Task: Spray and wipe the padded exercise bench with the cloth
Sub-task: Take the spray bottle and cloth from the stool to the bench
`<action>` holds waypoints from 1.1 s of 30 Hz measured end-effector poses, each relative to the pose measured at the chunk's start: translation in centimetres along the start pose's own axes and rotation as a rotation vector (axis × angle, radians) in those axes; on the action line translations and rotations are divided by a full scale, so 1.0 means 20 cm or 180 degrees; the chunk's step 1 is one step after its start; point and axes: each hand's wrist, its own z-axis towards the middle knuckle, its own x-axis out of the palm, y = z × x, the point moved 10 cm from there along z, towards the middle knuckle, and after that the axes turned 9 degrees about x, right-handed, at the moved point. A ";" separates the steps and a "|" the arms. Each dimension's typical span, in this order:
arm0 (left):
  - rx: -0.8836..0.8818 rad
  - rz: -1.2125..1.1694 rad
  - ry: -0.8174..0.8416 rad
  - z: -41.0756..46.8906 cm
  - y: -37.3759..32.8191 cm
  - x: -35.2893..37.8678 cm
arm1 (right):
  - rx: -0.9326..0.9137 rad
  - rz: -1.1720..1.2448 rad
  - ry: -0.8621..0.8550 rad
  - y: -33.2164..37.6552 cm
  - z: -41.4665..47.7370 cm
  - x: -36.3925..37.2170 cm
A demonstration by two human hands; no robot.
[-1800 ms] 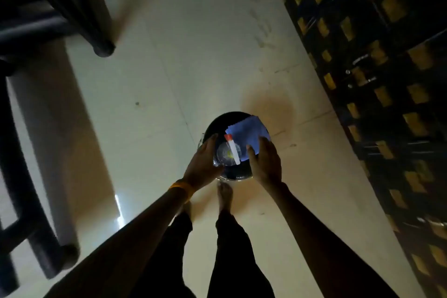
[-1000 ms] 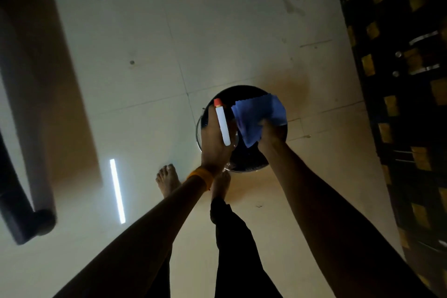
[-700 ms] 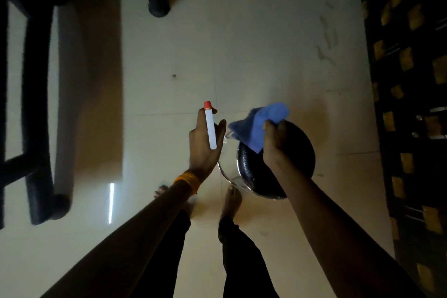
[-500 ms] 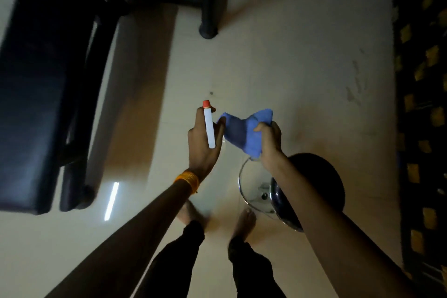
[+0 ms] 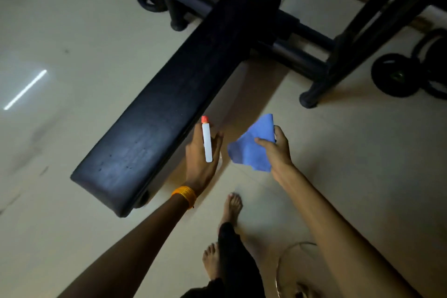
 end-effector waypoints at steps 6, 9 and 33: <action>-0.0186 -0.0097 -0.0541 0.36 0.14 -0.17 | -0.0176 -0.0408 0.0571 0.33 0.33 0.41; -0.0263 -0.0065 -0.0749 0.52 0.24 -0.23 | -0.0336 -0.0679 0.0742 0.51 0.50 0.60; -0.0964 0.0037 -0.1760 1.44 0.72 -0.31 | -0.0023 -0.2644 0.1567 0.99 1.82 1.42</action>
